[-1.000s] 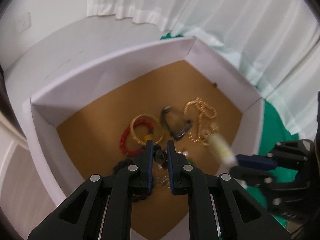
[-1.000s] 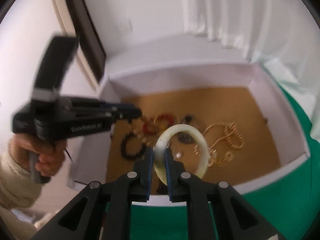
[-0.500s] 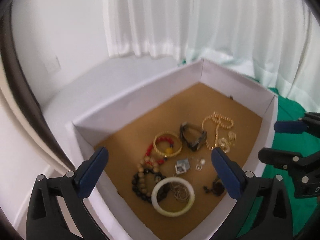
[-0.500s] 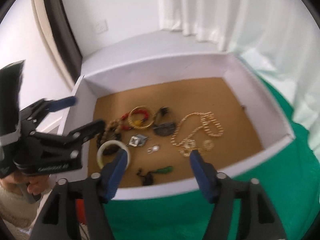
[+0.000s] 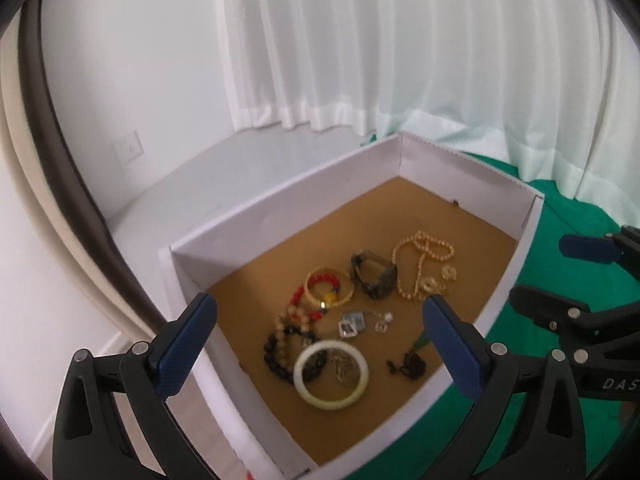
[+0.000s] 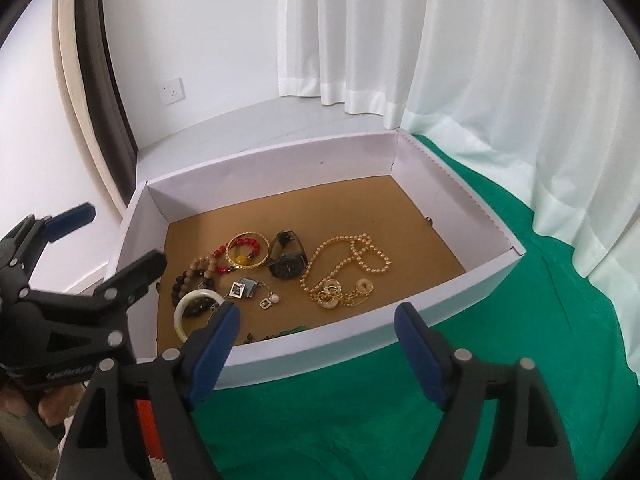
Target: Organize jewelry
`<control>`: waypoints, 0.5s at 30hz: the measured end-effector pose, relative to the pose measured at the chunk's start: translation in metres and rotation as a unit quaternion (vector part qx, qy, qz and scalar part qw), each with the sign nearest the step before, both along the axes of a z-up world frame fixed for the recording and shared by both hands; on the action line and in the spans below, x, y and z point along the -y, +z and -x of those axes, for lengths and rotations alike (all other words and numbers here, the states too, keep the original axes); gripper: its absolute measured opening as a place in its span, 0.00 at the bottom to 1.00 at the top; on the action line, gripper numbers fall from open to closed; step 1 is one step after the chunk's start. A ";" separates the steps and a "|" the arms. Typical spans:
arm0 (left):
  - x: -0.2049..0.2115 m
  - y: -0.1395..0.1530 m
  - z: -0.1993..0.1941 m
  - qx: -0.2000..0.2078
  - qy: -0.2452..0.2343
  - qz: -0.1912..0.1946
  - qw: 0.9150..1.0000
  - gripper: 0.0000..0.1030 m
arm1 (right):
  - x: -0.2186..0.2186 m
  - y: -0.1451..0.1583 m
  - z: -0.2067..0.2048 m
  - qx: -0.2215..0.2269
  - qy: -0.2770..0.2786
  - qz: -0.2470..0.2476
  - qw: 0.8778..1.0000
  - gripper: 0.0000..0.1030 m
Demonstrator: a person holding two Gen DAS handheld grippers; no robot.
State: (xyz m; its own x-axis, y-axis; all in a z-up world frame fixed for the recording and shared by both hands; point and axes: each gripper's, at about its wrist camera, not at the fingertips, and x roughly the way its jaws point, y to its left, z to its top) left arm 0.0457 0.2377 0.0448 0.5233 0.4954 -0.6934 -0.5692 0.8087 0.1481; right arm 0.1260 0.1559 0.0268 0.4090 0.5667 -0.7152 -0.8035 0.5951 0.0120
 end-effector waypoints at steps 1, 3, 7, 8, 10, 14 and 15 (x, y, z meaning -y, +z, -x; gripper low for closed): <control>-0.003 -0.001 0.000 -0.013 0.007 0.012 1.000 0.99 | -0.001 0.001 0.001 0.004 -0.003 0.003 1.000 0.80; -0.006 -0.003 0.002 -0.029 0.007 0.034 0.999 0.99 | -0.004 0.001 0.003 0.009 -0.006 0.008 1.000 0.81; -0.014 -0.003 0.012 -0.039 0.026 0.055 0.997 0.99 | -0.012 0.003 0.008 0.002 -0.007 0.016 1.000 0.81; -0.017 -0.002 0.014 -0.040 0.029 0.065 0.997 0.99 | -0.013 0.003 0.008 0.000 -0.007 0.017 1.000 0.81; -0.023 -0.001 0.018 -0.040 0.036 0.078 0.995 0.99 | -0.017 0.004 0.009 -0.006 -0.004 0.016 1.000 0.81; -0.031 0.004 0.024 -0.039 0.058 0.078 0.995 0.99 | -0.025 0.010 0.006 -0.019 -0.007 0.013 1.000 0.81; -0.032 0.006 0.025 -0.040 0.063 0.075 0.994 0.99 | -0.026 0.012 0.005 -0.020 -0.008 0.012 1.000 0.81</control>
